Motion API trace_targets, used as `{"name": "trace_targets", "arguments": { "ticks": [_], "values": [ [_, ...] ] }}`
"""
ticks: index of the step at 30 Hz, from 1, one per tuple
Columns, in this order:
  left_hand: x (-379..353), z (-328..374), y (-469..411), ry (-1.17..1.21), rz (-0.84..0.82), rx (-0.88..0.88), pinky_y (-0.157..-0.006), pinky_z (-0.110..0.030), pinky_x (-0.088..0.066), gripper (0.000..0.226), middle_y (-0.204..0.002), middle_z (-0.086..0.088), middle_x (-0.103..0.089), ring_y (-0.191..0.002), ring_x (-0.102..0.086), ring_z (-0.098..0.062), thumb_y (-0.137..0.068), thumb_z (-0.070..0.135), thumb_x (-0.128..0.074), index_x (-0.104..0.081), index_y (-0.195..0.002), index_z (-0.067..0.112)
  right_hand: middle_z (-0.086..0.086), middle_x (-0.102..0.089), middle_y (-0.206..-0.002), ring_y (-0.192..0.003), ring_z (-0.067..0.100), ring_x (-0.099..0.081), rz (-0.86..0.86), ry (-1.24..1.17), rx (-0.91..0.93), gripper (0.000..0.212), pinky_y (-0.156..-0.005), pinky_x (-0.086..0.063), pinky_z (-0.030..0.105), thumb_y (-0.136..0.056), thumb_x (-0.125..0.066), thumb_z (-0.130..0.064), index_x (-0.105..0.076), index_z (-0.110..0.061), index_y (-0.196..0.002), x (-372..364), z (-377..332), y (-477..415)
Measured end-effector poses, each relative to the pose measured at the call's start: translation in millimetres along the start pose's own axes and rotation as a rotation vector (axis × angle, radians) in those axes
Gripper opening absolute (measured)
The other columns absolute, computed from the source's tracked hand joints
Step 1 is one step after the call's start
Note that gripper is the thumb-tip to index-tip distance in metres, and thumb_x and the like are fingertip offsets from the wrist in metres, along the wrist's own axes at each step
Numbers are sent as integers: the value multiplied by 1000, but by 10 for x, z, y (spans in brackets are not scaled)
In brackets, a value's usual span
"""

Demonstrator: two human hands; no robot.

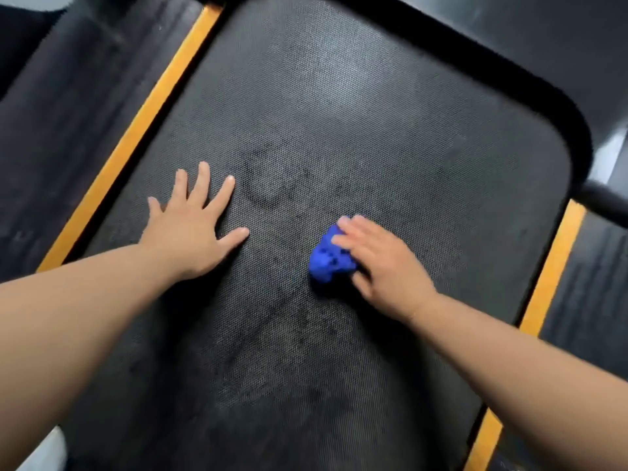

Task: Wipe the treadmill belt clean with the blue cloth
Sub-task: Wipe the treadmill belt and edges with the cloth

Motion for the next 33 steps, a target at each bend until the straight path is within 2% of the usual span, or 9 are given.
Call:
{"name": "trace_targets", "arguments": {
  "ticks": [5, 11, 13, 17, 19, 23, 26, 31, 33],
  "values": [
    [40, -8, -20, -9, -3, -9, -111, -63, -14, 85, -156, 5, 24, -144, 17, -26, -79, 79, -20, 14, -146, 40, 17, -36, -148, -138, 30, -30, 284, 0, -623, 50, -116, -16, 27, -81, -43, -1, -48, 1, -131, 318, 390, -556],
    [15, -19, -5, -24, 38, -5, -110, -61, -20, 89, -157, 5, 20, -145, 11, -26, -72, 82, -13, 11, -147, 40, 22, -50, -134, -129, 36, -44, -10, -67, 73, 51, -112, -31, 41, -78, -38, -8, -58, -4, -124, -219, -529, -225],
    [0, -15, 4, -30, 54, -2, -111, -60, -20, 88, -157, 5, 20, -145, 11, -25, -74, 81, -14, 11, -147, 40, 23, -53, -132, -125, 37, -48, 50, -25, 100, 51, -110, -34, 42, -76, -37, -6, -60, -1, -121, -102, -228, -326],
    [48, -32, 11, 10, 34, -3, -112, -59, -16, 87, -157, 7, 19, -145, 12, -22, -76, 80, -22, 10, -147, 41, 18, -38, -147, -138, 36, -31, 282, 23, -474, 56, -115, -17, 32, -77, -41, 2, -52, -4, -132, 292, 427, -692],
    [68, -25, 8, 26, 36, 0, -112, -59, -15, 87, -157, 8, 18, -145, 12, -22, -78, 79, -26, 9, -148, 41, 19, -32, -150, -140, 36, -26, 287, 16, -562, 54, -116, -14, 33, -80, -46, -4, -48, -2, -134, 254, 299, -779],
    [94, -61, -3, 48, 3, -19, -113, -57, -16, 89, -157, 10, 19, -146, 12, -20, -78, 76, -38, 7, -147, 43, 24, -47, -137, -130, 40, -41, 144, 28, -65, 46, -114, -26, 42, -87, -50, -26, -56, 1, -123, -199, -476, -562],
    [200, -184, -28, 82, -82, -60, -115, -53, -18, 96, -155, 14, 22, -146, 11, -16, -74, 74, -50, 8, -145, 47, 22, -54, -130, -124, 39, -48, 54, 31, 179, 38, -114, -28, 39, -85, -50, -15, -62, -2, -118, -183, -415, -582],
    [273, -204, -76, -70, 37, 26, -116, -47, -16, 119, -158, -4, 16, -146, 3, -24, -56, 77, -63, 4, -148, 42, 21, -50, -133, -126, 40, -43, 394, 6, -512, 37, -111, -26, 37, -85, -52, -15, -61, -2, -118, 283, 315, -1164],
    [288, -208, -111, 45, -43, 58, -114, -48, -25, 124, -158, 1, 17, -146, 5, -22, -52, 75, -69, 7, -146, 47, 18, -52, -129, -123, 35, -44, 376, 10, -477, 34, -110, -29, 36, -88, -52, -23, -62, -4, -114, 217, 138, -1270]
  ]
}}
Point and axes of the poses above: each hand's wrist, its own y-axis away from the middle knuckle, its own x-axis out of the back of the hand, z = x × y, the point moved 1 cm from there along -y, towards the middle knuckle
